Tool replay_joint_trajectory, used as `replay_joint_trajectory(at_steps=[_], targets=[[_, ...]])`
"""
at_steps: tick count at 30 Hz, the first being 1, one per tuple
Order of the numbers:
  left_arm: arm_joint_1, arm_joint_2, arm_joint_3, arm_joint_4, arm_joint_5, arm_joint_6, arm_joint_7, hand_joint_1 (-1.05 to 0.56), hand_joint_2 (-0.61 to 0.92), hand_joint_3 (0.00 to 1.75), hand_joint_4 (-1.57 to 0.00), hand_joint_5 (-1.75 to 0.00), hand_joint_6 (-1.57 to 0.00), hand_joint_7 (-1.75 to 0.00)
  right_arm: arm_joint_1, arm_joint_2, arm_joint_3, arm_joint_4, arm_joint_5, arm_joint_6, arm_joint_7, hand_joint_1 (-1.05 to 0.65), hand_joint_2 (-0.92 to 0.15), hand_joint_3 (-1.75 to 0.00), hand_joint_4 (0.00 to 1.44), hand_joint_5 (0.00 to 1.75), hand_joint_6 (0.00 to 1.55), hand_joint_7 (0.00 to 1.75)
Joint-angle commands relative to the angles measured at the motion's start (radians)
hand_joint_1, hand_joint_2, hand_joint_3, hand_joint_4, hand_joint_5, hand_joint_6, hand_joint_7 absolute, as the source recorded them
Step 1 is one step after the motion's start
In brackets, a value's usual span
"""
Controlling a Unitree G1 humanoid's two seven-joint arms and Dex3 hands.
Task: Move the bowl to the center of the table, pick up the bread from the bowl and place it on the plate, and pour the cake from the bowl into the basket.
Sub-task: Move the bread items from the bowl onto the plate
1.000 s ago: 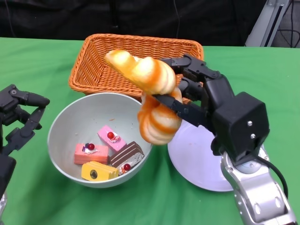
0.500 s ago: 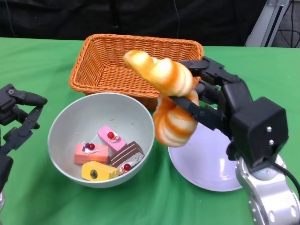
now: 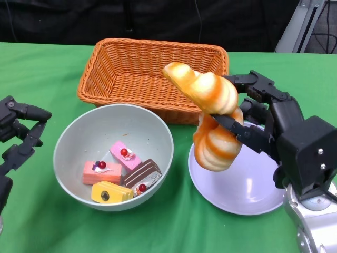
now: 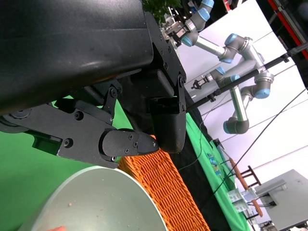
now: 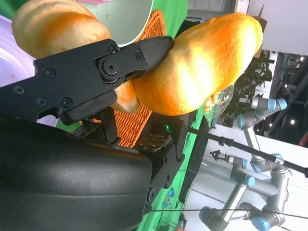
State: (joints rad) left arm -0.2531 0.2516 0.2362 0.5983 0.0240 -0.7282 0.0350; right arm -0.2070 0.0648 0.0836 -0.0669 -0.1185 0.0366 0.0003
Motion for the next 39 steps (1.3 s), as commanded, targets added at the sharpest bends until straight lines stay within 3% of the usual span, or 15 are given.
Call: replay_joint_trajectory(at_steps=[1, 10, 20, 39], targets=[[-0.006, 0.021, 0.004, 0.009, -0.017, -0.006, -0.015, -0.26, 0.92, 0.33, -0.81, -1.54, -0.82, -1.10, 0.015, -0.017, -0.025, -0.017, 0.028, -0.013, 0.004, -0.24, -0.92, -0.14, 0.70, 1.52, 0.71, 1.06], [-0.005, 0.028, 0.003, 0.015, -0.026, -0.007, -0.024, -0.25, 0.92, 0.33, -0.81, -1.54, -0.82, -1.09, 0.036, -0.048, -0.058, 0.005, 0.052, -0.037, 0.023, -0.23, -0.92, -0.12, 0.64, 1.51, 0.71, 1.07], [-0.012, 0.033, 0.006, 0.035, -0.021, -0.029, -0.026, -0.24, 0.92, 0.34, -0.80, -1.54, -0.81, -1.07, 0.040, -0.074, -0.076, 0.037, 0.041, -0.075, 0.019, -0.22, -0.92, -0.11, 0.69, 1.52, 0.73, 1.07], [-0.012, 0.031, 0.007, 0.035, -0.031, -0.029, -0.037, -0.23, 0.92, 0.34, -0.80, -1.55, -0.81, -1.08, 0.068, -0.076, -0.085, 0.067, 0.033, -0.088, 0.001, -0.20, -0.92, -0.11, 0.69, 1.55, 0.73, 1.09]])
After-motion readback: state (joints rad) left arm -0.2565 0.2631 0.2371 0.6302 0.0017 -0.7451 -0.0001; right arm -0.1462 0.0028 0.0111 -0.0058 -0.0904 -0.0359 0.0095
